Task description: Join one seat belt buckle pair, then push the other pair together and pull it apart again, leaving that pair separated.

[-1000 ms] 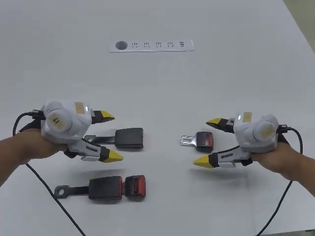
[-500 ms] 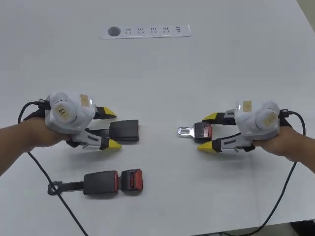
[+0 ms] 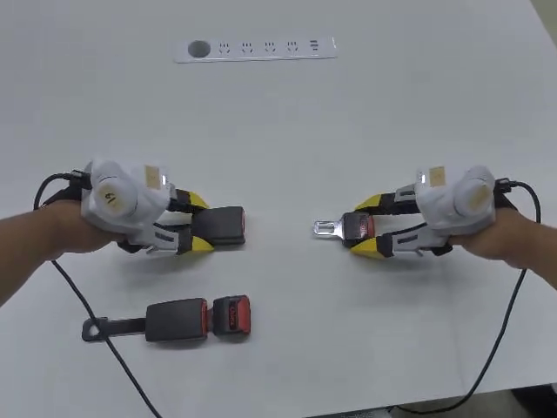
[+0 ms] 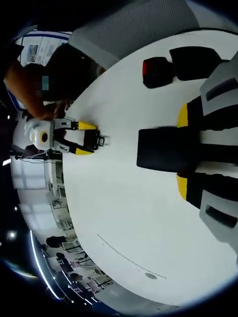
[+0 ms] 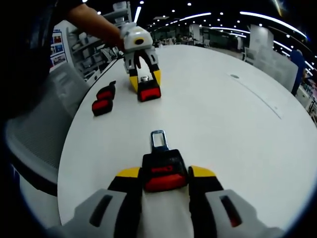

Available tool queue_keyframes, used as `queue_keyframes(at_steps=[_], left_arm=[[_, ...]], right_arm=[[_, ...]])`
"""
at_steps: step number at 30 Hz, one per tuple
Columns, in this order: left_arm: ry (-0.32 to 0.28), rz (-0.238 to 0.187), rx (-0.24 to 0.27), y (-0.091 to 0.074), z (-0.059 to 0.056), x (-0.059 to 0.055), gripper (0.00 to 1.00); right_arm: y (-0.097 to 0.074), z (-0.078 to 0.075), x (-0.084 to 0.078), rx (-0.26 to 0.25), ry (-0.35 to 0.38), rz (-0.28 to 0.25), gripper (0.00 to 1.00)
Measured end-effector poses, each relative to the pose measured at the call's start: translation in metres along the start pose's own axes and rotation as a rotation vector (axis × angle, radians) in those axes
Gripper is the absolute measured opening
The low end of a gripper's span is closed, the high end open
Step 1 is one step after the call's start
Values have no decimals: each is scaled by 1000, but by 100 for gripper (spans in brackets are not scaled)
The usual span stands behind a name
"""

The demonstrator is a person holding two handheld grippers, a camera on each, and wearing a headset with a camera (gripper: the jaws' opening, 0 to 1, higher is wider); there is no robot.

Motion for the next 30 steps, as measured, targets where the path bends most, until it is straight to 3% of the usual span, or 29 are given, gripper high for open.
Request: queue_keyframes(at_steps=[7, 30], left_arm=[[7, 12, -1, -1, 1, 0, 34], [8, 23, 2, 0, 3, -3, 34]], right_arm=[[2, 1, 3, 3, -2, -7, 36], [34, 6, 46, 12, -8, -78, 36]])
Point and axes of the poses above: the centre of the closed fingertips' face, and the gripper's own axes: y roughly forward along the fingers, z roughly to its left, x roughly out of its top, the point moved 4 cm from there along -y, roughly backward along the fingers, and after that the axes turned 11 degrees about z, right-handed, at the moved point
